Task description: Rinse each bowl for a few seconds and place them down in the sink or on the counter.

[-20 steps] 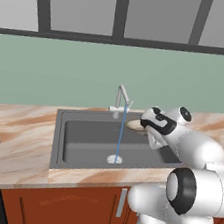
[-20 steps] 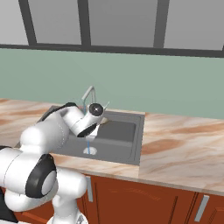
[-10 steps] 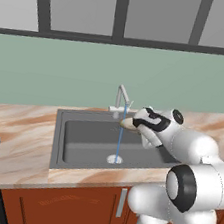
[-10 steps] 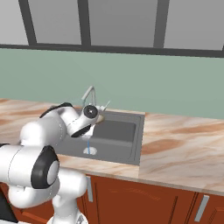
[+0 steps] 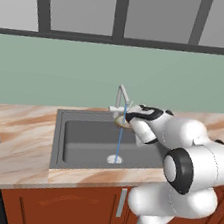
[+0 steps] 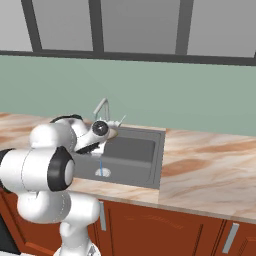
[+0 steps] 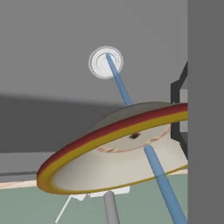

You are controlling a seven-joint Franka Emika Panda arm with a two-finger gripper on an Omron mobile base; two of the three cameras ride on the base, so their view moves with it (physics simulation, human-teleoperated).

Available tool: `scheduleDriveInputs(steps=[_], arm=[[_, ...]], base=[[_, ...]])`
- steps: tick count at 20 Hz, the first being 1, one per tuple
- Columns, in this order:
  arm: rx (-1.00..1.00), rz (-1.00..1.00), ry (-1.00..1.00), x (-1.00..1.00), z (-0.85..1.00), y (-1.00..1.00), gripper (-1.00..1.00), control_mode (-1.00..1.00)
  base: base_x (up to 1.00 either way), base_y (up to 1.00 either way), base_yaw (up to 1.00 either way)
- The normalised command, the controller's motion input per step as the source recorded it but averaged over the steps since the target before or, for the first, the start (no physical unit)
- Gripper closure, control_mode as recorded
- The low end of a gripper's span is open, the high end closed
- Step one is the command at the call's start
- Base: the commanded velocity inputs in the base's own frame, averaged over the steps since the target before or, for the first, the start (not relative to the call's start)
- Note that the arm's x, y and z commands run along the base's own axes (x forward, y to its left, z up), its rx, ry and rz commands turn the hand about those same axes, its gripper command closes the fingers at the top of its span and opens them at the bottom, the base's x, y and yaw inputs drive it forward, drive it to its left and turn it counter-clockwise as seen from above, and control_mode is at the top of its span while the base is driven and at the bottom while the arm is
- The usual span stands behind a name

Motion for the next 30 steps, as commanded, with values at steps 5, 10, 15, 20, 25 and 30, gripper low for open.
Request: scheduleDriveInputs(steps=[5, 10, 15, 20, 25, 30], arm=[[0.0, 0.0, -0.03, -0.03, 0.03, -0.19, 1.0, -1.0], [0.0, 0.0, -0.02, -0.17, 0.14, -0.28, 1.0, -1.0], [0.0, -0.02, 0.0, -0.12, 0.32, -0.26, 1.0, -1.0], [0.0, -0.06, 0.0, -0.06, 0.46, -0.25, 1.0, -1.0], [0.0, -0.1, 0.0, 0.0, 0.44, -0.24, 1.0, -1.0], [0.0, -0.18, 0.0, 0.01, 0.29, -0.16, 1.0, -1.0]], base=[[0.0, 0.0, 0.0], [0.0, 0.0, 0.0], [0.0, 0.0, 0.0], [0.0, 0.0, 0.0], [0.0, 0.0, 0.0], [0.0, 0.0, 0.0]])
